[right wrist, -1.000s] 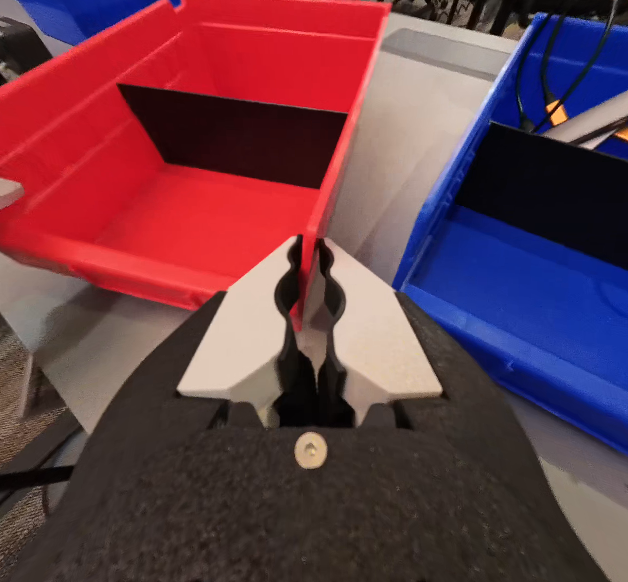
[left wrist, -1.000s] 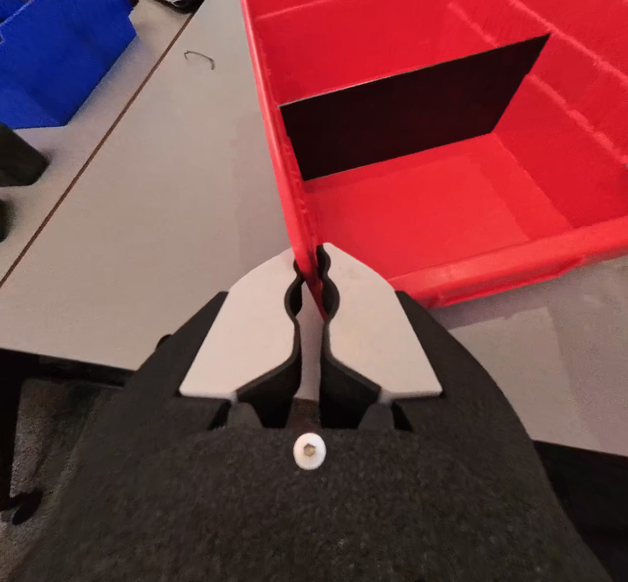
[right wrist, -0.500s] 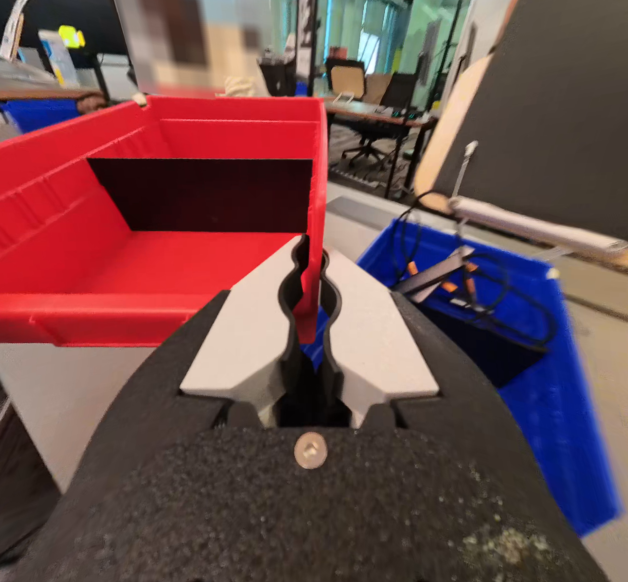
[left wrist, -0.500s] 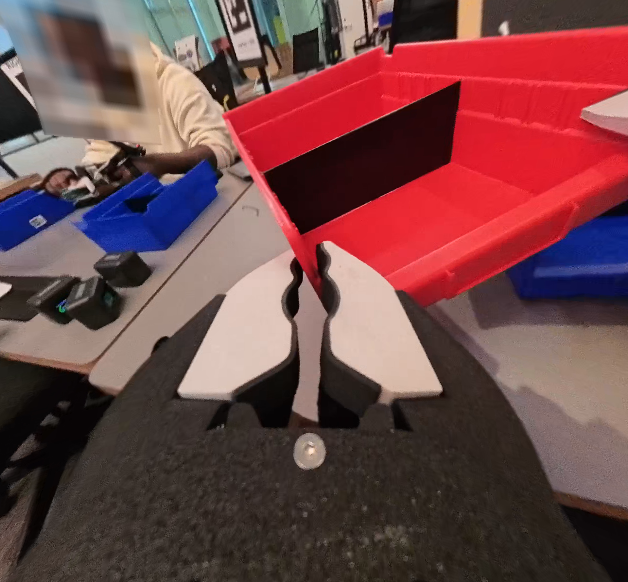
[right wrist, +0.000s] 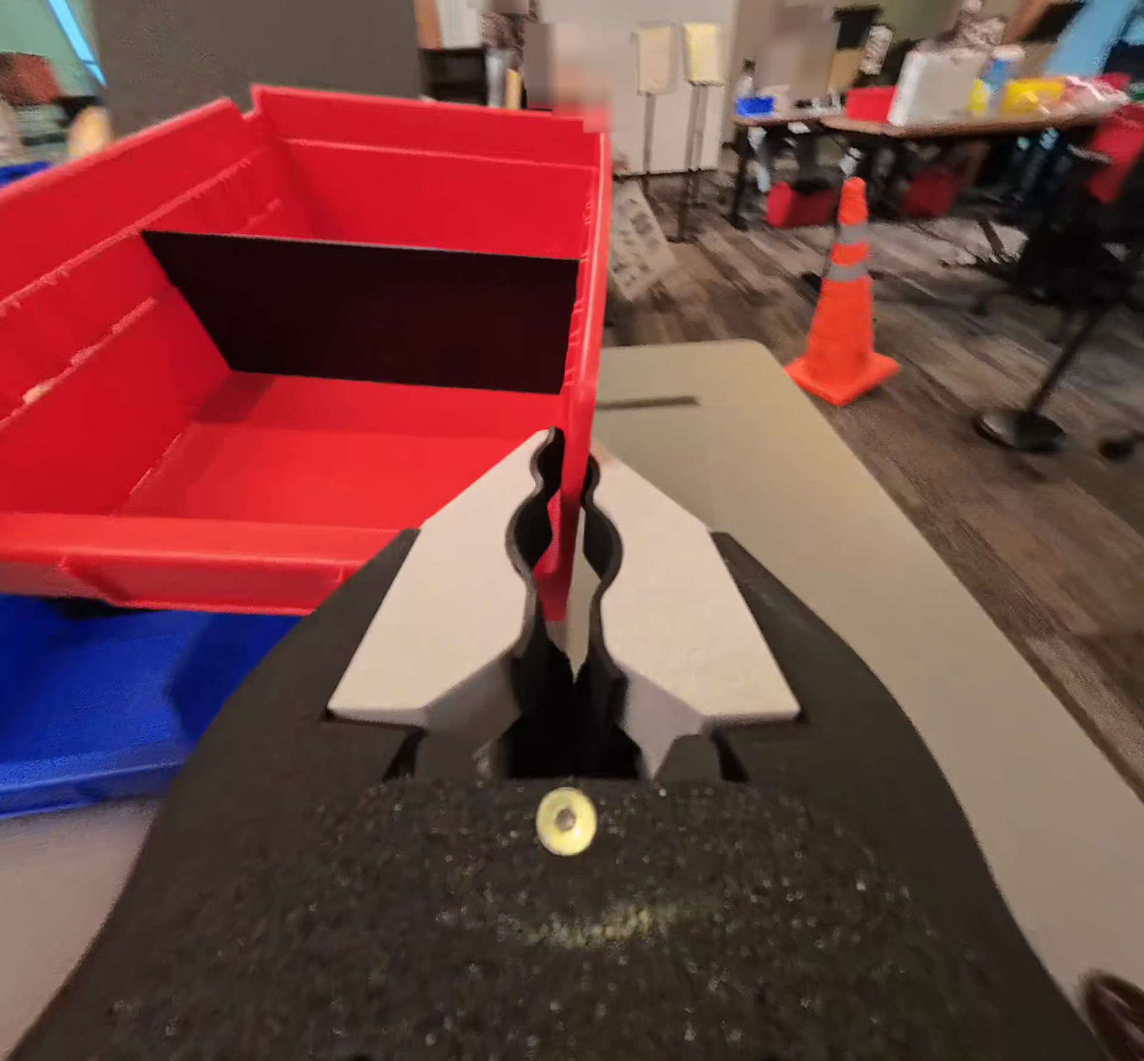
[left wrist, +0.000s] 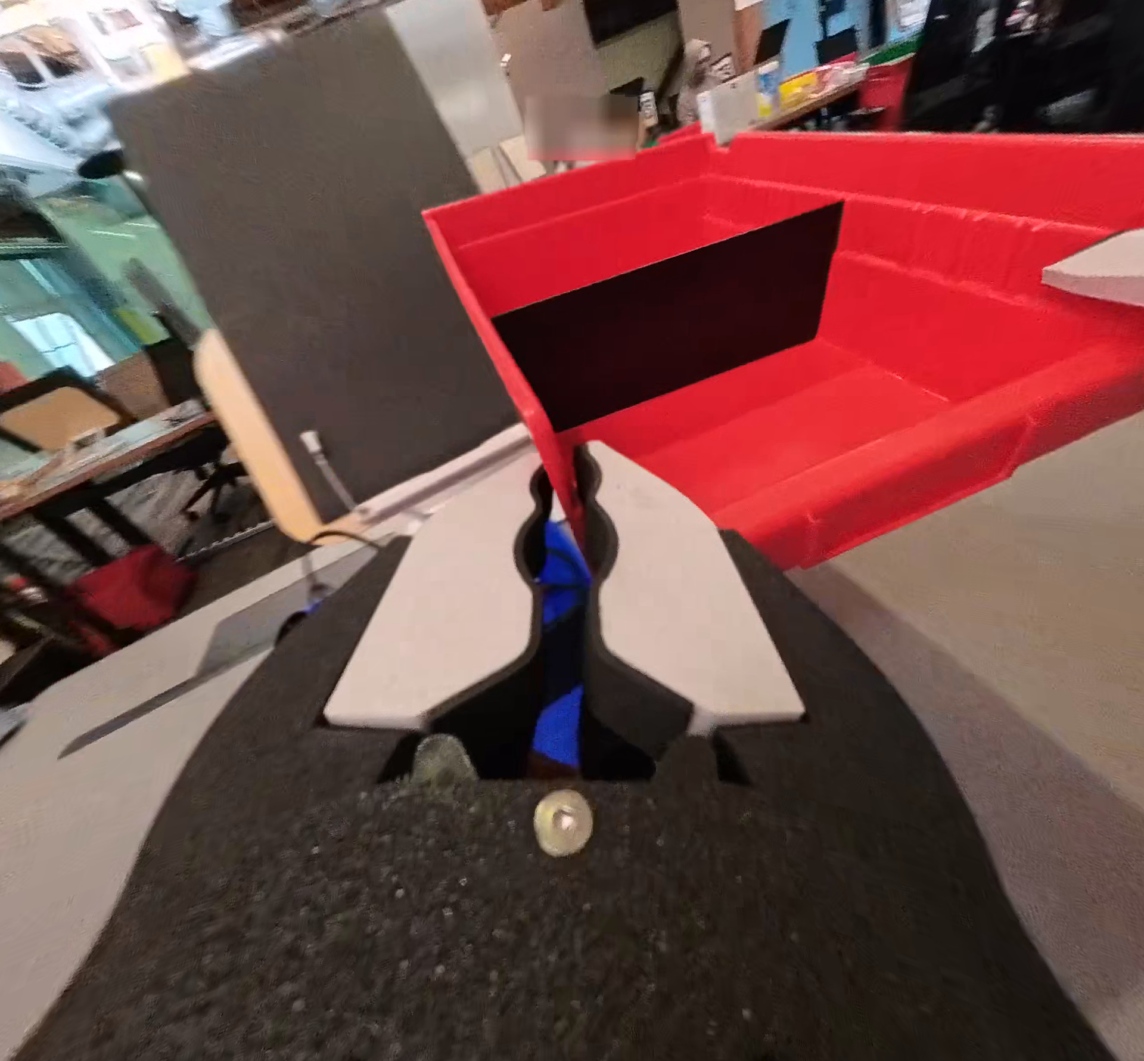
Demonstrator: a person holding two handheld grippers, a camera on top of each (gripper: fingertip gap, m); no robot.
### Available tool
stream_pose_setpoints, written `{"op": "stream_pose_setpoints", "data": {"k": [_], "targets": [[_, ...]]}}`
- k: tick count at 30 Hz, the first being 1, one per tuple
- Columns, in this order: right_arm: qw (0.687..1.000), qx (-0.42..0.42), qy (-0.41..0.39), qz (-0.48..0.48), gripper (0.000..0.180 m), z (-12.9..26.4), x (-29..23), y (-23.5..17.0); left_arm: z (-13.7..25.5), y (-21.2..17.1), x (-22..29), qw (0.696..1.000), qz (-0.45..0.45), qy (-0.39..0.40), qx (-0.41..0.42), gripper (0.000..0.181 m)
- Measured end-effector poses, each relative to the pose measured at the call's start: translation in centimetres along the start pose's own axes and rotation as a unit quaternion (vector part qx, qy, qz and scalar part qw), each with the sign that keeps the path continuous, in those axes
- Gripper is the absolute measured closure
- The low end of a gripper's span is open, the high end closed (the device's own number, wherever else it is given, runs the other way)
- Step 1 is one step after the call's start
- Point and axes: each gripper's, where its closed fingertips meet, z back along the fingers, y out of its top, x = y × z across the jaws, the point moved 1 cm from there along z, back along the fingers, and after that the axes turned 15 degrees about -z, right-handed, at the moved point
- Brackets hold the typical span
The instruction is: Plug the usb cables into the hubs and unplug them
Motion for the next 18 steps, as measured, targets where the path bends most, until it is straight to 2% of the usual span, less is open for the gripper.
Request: {"op": "stream_pose_setpoints", "data": {"k": [3, 7, 11, 15, 18], "targets": [[0.999, -0.02, -0.038, 0.003, 0.179, -0.2, 7.7, -1.0, -3.3, 0.6, 7.6, 0.998, 0.025, -0.061, 0.001, 0.172], [0.998, -0.069, -0.006, 0.013, 0.176, -0.9, 13.7, -4.6, -6.2, -1.7, 14.5, 0.99, 0.074, -0.113, -0.034, 0.173], [0.993, -0.121, 0.014, -0.008, 0.175, -1.5, 15.3, -7.8, -6.1, -4.8, 17.6, 0.985, 0.075, -0.14, -0.065, 0.171], [0.98, -0.192, -0.023, 0.04, 0.177, -2.4, 16.4, -11.3, -5.2, -7.4, 19.6, 0.971, 0.114, -0.184, -0.103, 0.166], [0.982, -0.183, -0.038, 0.006, 0.177, -2.9, 16.6, -11.4, -4.8, -7.4, 20.2, 0.97, 0.113, -0.194, -0.095, 0.163]]}}
